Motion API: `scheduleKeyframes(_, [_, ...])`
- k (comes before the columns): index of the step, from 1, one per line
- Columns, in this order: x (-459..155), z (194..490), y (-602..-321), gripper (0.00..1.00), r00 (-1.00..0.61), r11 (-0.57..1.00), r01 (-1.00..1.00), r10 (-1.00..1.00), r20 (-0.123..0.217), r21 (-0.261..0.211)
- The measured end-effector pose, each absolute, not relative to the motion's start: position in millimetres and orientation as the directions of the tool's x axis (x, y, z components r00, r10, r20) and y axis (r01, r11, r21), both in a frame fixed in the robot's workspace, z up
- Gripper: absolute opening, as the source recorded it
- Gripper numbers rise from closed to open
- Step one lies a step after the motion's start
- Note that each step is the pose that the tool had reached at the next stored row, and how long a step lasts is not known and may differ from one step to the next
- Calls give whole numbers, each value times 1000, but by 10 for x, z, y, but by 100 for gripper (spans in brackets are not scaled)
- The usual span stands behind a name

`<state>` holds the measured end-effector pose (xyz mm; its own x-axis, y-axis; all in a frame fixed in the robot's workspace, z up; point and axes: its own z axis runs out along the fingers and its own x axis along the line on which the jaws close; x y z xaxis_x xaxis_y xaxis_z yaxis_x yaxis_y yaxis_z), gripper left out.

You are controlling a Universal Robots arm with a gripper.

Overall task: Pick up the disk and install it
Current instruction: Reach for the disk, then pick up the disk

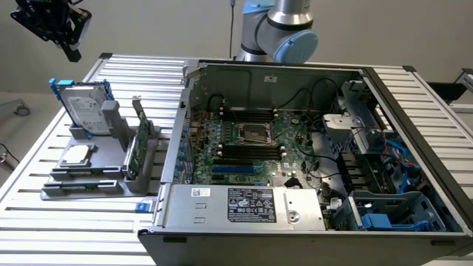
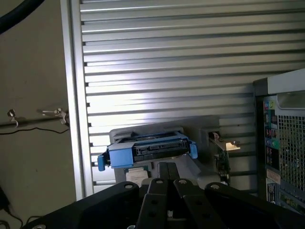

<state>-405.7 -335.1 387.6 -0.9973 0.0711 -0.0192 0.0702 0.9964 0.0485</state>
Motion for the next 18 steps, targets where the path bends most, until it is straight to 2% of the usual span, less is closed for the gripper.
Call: scheduleKeyframes(18, [-4080, 3876, -3349, 11, -997, 996, 70, 71, -19, 48])
